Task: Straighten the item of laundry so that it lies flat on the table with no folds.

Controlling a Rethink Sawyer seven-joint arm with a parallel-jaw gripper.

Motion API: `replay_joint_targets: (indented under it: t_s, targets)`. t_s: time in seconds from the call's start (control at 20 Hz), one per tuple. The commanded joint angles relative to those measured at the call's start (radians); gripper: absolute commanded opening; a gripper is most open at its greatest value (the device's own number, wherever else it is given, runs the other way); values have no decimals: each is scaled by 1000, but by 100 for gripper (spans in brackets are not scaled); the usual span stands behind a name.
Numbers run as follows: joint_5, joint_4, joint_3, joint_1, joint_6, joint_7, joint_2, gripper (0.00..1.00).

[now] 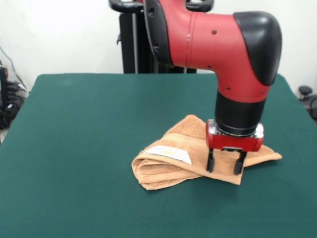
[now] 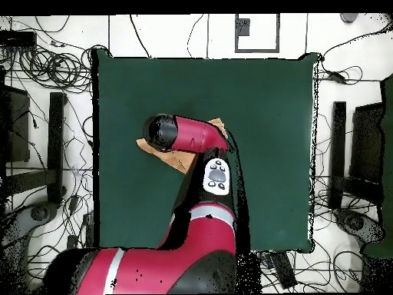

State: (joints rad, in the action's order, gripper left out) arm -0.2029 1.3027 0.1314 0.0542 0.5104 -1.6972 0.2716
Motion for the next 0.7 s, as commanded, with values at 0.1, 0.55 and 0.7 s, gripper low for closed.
replay_joint_targets:
  t_s: [0.1, 0.55, 0.7]
  targets:
    - [-90, 85, -23, 76, 25, -355, -37, 100]
    - [-138, 71, -39, 75, 20, -338, -53, 100]
    - [-137, 69, -53, 59, -1, -318, -64, 100]
